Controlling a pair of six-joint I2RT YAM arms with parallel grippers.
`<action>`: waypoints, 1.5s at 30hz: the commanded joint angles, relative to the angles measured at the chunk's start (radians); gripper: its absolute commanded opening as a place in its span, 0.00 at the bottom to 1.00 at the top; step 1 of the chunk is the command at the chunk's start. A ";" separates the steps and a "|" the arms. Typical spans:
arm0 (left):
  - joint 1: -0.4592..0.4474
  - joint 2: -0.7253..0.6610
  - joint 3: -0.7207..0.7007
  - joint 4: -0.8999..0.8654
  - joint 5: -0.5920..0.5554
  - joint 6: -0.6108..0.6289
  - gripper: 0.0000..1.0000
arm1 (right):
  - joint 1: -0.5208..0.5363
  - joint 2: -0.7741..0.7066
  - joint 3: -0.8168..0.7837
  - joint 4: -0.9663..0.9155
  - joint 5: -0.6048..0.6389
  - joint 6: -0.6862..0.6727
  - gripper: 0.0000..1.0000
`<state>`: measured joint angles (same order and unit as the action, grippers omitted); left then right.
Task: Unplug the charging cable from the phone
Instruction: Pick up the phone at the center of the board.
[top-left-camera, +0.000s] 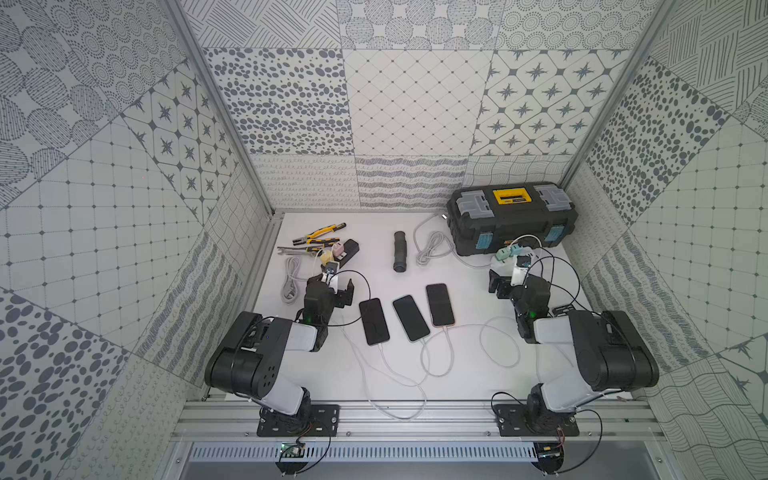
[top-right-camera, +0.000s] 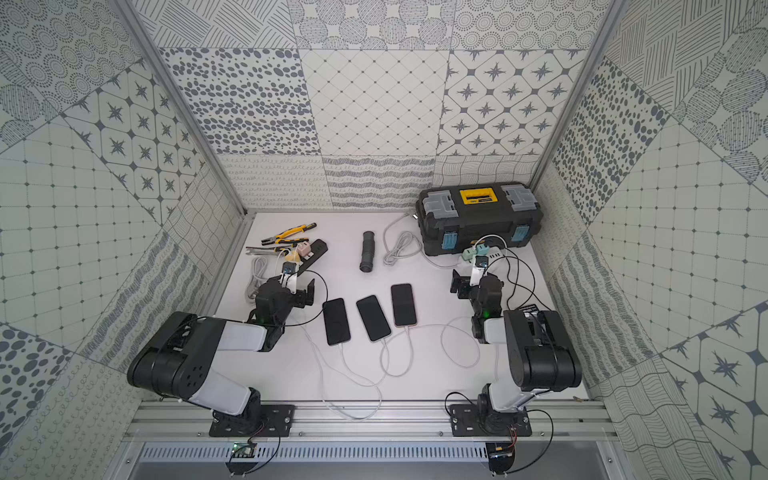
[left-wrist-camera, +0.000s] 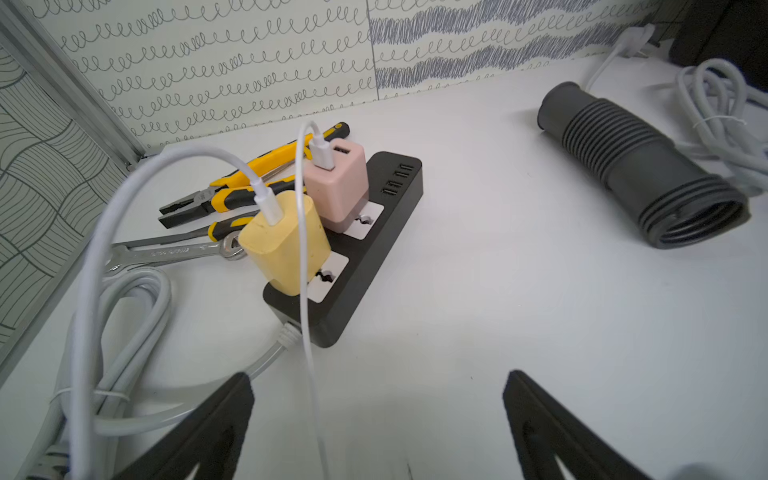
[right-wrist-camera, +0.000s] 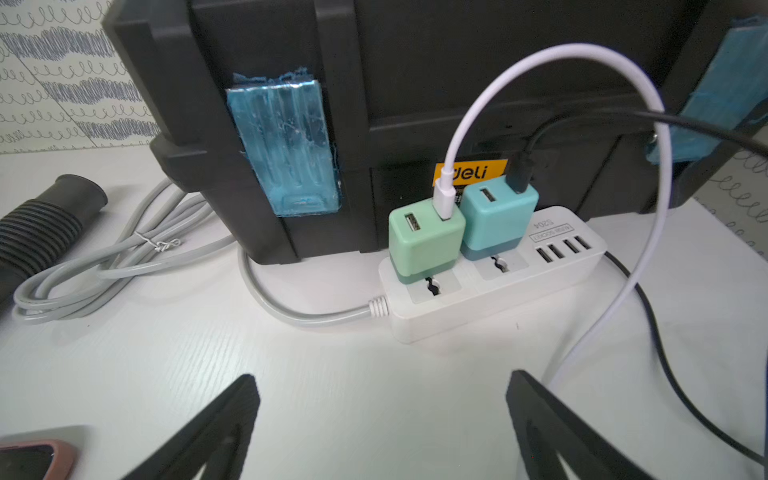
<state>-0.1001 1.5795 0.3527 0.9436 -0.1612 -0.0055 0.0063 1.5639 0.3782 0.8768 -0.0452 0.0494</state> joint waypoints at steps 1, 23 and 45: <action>0.003 0.004 0.010 0.024 -0.009 -0.005 0.98 | 0.004 0.005 0.018 0.024 -0.007 -0.010 0.97; 0.003 -0.041 0.008 -0.008 -0.056 -0.019 0.98 | 0.007 -0.097 0.050 -0.115 -0.066 -0.040 0.97; -0.078 -0.266 0.219 -0.645 -0.102 -0.135 0.98 | 0.363 -0.188 0.715 -1.433 0.162 0.272 0.97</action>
<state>-0.1612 1.3426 0.4969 0.5655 -0.2325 -0.0429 0.3450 1.3735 1.0199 -0.3489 0.0780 0.1772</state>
